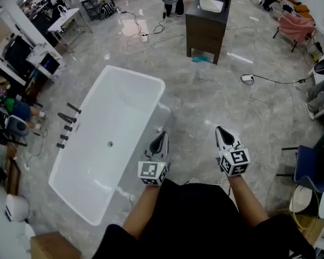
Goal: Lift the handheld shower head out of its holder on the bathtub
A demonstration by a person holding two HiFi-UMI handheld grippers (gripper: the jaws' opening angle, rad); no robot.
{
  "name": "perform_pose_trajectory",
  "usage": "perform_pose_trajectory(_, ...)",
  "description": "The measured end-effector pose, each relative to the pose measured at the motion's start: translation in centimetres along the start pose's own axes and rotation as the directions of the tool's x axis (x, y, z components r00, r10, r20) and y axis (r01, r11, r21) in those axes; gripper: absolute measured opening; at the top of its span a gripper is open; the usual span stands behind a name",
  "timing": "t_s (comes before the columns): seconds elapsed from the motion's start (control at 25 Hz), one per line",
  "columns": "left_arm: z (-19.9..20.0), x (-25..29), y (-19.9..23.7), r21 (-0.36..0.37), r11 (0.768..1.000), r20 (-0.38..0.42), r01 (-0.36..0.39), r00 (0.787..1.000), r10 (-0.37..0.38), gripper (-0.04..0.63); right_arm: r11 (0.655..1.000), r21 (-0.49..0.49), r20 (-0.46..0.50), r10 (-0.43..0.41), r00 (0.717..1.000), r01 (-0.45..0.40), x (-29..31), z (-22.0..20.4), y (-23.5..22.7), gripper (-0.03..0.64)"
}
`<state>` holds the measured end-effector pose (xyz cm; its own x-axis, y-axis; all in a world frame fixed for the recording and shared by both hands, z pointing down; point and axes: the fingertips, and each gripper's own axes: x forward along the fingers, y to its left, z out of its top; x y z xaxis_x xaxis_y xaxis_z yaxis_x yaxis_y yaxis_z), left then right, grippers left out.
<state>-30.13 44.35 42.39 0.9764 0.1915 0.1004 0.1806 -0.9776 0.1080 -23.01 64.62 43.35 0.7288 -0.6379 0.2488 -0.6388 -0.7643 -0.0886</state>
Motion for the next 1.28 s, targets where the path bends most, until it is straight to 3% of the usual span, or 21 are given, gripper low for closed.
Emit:
perform_pose_trajectory(0.6,-0.4,-1.6,0.2,-0.029,0.998,0.007,-0.053,0.999,0.053,0.006,0.999,0.029,0.035,0.037,0.999,-0.038,-0.7,0.0,0.2,0.002)
perform_pose_trajectory(0.64,-0.5,-1.7,0.2,-0.035,0.998,0.004,-0.054,0.999,0.054,0.022,0.999,0.032,0.036,0.039,0.999,-0.041,-0.6,-0.1,0.1,0.005)
perform_pose_trajectory(0.72,-0.8,-1.5,0.3,-0.065,0.997,0.002,-0.050,0.999,0.050,0.154,0.998,0.043,0.025,0.040,0.999,-0.041,-0.4,-0.3,-0.2,0.106)
perform_pose_trajectory(0.8,-1.3,-1.6,0.3,-0.085,0.995,0.000,-0.052,0.999,0.052,0.198,0.998,0.057,0.005,0.035,0.999,-0.036,-0.5,-0.8,-0.5,0.173)
perform_pose_trajectory(0.92,-1.7,-2.2,-0.1,-0.074,0.995,-0.014,-0.065,0.998,0.064,0.224,0.997,0.066,-0.011,0.047,0.999,-0.046,-1.0,-1.5,-0.5,0.218)
perform_pose_trajectory(1.28,-2.6,-1.8,-0.6,-0.064,0.996,-0.050,-0.066,0.997,0.063,0.230,0.990,0.104,-0.045,0.100,0.994,-0.095,-1.2,-4.1,0.3,0.219)
